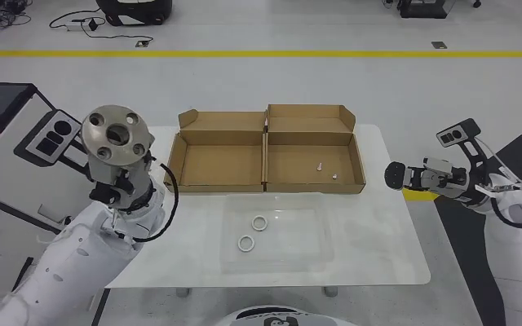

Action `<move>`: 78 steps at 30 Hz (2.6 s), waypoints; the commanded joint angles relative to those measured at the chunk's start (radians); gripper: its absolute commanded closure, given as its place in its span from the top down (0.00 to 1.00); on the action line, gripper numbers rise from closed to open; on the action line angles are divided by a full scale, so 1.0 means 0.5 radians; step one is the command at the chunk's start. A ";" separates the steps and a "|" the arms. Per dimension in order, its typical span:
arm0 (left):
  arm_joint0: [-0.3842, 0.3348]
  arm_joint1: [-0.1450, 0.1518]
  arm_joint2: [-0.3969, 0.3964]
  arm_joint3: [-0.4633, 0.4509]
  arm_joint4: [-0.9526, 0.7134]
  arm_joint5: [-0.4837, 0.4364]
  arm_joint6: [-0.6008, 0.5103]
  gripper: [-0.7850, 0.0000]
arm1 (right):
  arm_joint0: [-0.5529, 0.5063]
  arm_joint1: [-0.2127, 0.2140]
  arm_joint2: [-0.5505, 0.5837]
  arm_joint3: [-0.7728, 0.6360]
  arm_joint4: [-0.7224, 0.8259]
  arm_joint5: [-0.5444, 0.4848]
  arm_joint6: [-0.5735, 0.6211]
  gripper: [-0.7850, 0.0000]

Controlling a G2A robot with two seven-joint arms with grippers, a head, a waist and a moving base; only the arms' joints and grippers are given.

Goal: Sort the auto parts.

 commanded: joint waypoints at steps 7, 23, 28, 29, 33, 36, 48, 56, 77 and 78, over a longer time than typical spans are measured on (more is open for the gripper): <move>0.015 0.018 -0.014 0.105 0.080 0.000 -0.211 0.00 | 0.000 0.000 0.000 0.000 0.000 0.000 0.000 1.00; 0.001 -0.012 0.006 -0.021 -0.032 0.000 -0.073 0.00 | 0.000 0.000 0.000 0.000 0.000 0.000 0.000 1.00; -0.017 -0.023 0.034 -0.032 -0.011 0.000 -0.025 0.00 | 0.000 0.000 0.000 0.000 0.000 0.000 0.000 1.00; -0.020 -0.023 0.035 -0.018 0.005 0.000 -0.030 0.00 | 0.000 0.000 0.000 0.000 0.000 0.000 0.000 1.00; -0.013 -0.019 0.046 0.066 0.050 0.000 -0.094 0.00 | 0.000 0.000 0.000 0.000 0.000 0.000 0.000 1.00; -0.011 -0.014 0.054 0.086 0.029 0.000 -0.152 0.00 | 0.000 0.000 0.000 0.000 0.000 0.000 0.000 1.00; -0.031 -0.035 0.076 0.013 -0.156 0.000 -0.077 0.00 | 0.000 0.000 0.000 0.000 0.000 0.000 0.000 1.00; -0.045 -0.050 0.088 -0.022 -0.233 0.000 -0.094 0.00 | 0.000 0.000 0.000 0.000 0.000 0.000 0.000 1.00; -0.041 -0.065 0.085 -0.036 -0.263 0.102 -0.213 0.00 | 0.000 0.000 0.000 0.000 0.000 0.000 0.000 1.00; -0.047 -0.071 0.088 -0.030 -0.278 0.135 -0.261 0.00 | 0.000 0.000 0.000 0.000 0.000 0.000 0.000 1.00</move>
